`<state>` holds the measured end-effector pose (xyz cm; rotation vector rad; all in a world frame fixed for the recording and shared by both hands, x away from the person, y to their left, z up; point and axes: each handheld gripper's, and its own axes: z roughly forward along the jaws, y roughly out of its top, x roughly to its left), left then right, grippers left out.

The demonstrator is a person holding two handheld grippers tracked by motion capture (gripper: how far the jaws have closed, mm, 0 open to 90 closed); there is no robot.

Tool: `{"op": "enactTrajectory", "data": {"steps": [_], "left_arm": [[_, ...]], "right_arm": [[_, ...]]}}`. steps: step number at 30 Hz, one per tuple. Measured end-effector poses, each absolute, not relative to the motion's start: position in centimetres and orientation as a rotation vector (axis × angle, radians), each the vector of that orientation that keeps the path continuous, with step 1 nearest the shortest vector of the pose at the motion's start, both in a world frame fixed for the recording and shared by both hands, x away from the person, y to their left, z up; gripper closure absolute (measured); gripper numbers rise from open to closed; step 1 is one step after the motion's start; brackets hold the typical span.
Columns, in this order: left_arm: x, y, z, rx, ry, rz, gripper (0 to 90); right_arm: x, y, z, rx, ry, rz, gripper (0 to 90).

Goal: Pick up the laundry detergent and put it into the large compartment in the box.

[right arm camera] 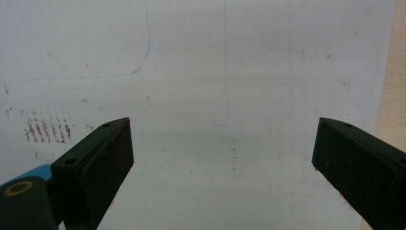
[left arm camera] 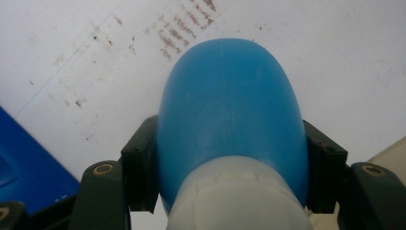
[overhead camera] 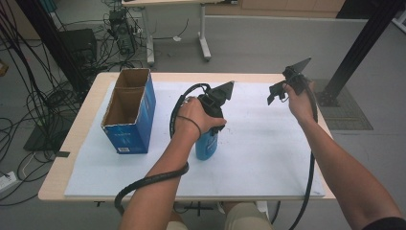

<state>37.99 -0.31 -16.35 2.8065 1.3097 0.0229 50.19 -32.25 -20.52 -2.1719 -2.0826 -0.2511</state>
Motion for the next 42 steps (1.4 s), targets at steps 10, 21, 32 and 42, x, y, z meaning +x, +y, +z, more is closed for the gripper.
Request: {"op": "enactTrajectory", "data": {"steps": [10,21,32,42], "left_arm": [[38.07,-0.36,-16.34,2.813,1.306,0.021,37.3],[38.21,-0.21,-16.33,2.816,1.298,0.015,37.4],[38.2,-0.36,-16.31,2.829,1.287,0.018,37.5],[38.18,-0.58,-16.3,2.835,1.289,0.023,37.6]], "right_arm": [[50.18,-32.23,-20.46,-2.171,-2.083,-0.251,7.0],[50.22,-32.01,-20.51,-2.169,-2.09,-0.244,7.0],[50.16,-32.15,-20.48,-2.17,-2.09,-0.245,7.0],[50.09,-32.28,-20.46,-2.172,-2.092,-0.247,7.0]]}}
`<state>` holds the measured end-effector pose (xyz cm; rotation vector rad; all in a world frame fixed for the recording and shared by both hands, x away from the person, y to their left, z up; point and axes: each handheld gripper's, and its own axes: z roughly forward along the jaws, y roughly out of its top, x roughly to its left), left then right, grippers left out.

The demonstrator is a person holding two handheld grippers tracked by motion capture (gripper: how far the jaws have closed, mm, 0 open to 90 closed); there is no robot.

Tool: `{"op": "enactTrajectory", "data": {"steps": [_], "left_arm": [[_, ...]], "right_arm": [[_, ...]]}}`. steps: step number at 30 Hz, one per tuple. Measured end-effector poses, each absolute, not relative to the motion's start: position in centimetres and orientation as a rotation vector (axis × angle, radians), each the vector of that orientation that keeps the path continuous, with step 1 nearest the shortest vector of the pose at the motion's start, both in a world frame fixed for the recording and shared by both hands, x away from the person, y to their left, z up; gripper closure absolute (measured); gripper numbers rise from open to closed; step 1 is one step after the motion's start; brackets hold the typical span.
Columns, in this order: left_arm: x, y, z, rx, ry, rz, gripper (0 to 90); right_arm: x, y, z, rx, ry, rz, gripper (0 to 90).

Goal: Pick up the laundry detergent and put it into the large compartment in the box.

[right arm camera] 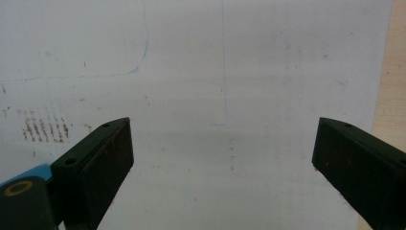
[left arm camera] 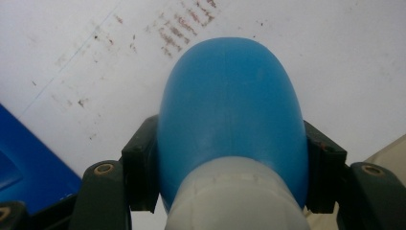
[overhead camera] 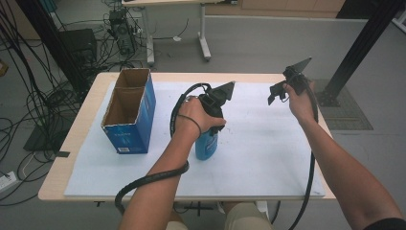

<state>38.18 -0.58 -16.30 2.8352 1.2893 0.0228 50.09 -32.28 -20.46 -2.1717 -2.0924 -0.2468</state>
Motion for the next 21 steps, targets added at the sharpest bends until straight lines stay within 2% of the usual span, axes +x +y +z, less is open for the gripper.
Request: {"op": "enactTrajectory", "data": {"steps": [21], "left_arm": [[38.15,-0.65,-16.3,2.841,1.283,0.025,37.8]], "right_arm": [[50.15,-32.26,-20.48,-2.173,-2.093,-0.243,7.0]]}}
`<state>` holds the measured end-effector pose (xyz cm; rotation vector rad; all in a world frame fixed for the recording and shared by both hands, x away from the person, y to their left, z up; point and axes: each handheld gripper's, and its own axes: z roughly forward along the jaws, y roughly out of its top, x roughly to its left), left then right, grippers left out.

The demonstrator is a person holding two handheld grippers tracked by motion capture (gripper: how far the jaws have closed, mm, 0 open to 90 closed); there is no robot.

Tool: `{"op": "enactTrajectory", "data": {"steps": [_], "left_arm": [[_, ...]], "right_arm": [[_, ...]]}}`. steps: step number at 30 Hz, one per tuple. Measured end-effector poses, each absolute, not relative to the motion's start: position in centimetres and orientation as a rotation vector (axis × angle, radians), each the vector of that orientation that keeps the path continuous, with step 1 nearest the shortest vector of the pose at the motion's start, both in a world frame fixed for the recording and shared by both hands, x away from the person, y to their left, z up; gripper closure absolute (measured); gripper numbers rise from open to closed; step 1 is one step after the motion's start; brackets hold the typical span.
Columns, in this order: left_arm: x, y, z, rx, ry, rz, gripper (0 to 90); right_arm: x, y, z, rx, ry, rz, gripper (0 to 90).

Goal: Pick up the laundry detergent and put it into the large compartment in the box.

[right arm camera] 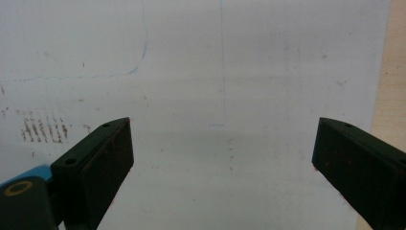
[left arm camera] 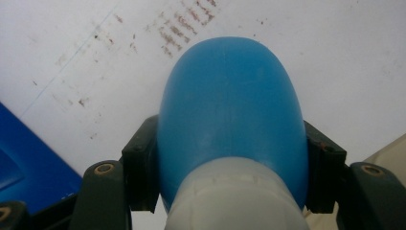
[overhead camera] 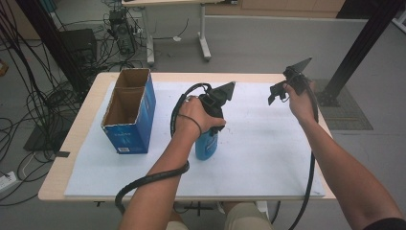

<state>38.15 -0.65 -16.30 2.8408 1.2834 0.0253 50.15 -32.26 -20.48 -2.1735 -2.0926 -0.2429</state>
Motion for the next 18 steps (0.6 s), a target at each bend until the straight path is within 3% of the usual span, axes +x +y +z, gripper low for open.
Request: {"op": "enactTrajectory", "data": {"steps": [18], "left_arm": [[38.14,-0.63,-16.29,2.84,1.284,0.026,37.8]], "right_arm": [[50.09,-32.28,-20.45,-2.172,-2.098,-0.242,7.0]]}}
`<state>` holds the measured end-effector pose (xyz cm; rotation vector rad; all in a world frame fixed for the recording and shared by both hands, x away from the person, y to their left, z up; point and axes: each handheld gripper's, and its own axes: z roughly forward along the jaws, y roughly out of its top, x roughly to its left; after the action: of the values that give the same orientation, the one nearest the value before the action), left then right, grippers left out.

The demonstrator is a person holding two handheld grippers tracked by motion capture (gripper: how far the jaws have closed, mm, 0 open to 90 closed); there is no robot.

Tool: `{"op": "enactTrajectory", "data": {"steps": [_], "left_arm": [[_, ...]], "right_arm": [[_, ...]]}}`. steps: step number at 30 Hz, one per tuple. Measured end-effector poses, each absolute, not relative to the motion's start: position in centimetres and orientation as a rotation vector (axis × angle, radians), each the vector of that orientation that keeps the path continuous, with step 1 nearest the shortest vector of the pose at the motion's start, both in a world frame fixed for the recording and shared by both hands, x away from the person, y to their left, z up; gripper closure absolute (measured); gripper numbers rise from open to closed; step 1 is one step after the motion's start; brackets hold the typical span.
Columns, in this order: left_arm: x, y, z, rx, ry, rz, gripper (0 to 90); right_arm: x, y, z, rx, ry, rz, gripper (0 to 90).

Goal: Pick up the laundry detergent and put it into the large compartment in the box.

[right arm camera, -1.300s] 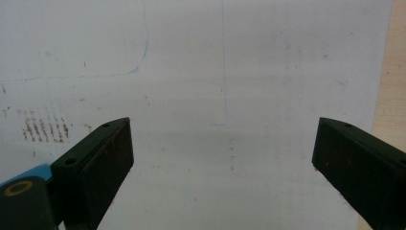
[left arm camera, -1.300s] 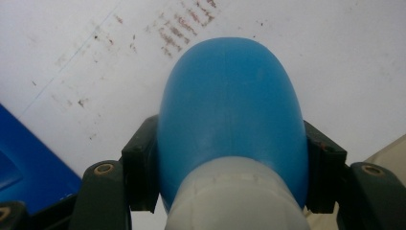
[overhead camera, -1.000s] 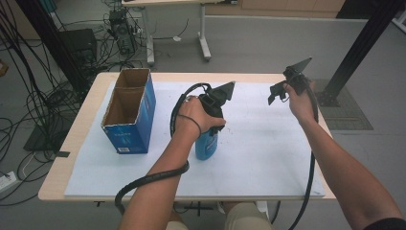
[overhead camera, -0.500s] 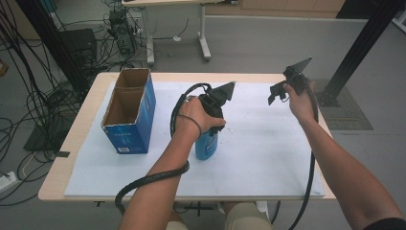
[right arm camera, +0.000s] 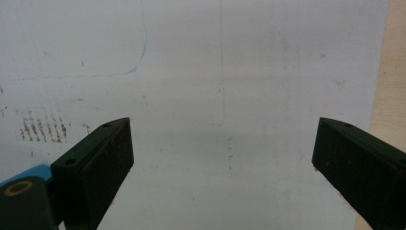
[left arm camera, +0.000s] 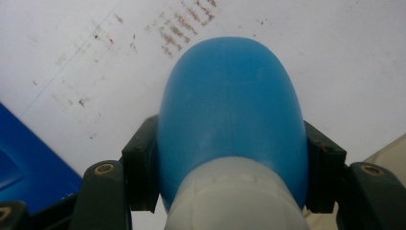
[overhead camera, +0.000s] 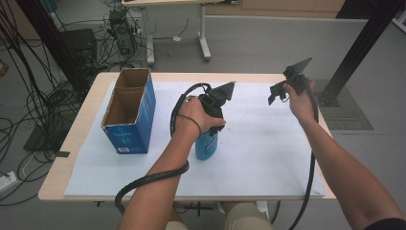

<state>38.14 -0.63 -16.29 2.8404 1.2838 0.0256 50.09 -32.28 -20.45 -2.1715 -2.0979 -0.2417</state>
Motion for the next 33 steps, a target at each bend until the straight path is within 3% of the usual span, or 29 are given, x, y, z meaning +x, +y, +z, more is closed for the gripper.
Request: {"op": "enactTrajectory", "data": {"steps": [33], "left_arm": [[38.23,-0.58,-16.3,2.837,1.292,0.019,37.8]], "right_arm": [[50.03,-32.16,-20.38,-2.165,-2.099,-0.246,7.0]]}}
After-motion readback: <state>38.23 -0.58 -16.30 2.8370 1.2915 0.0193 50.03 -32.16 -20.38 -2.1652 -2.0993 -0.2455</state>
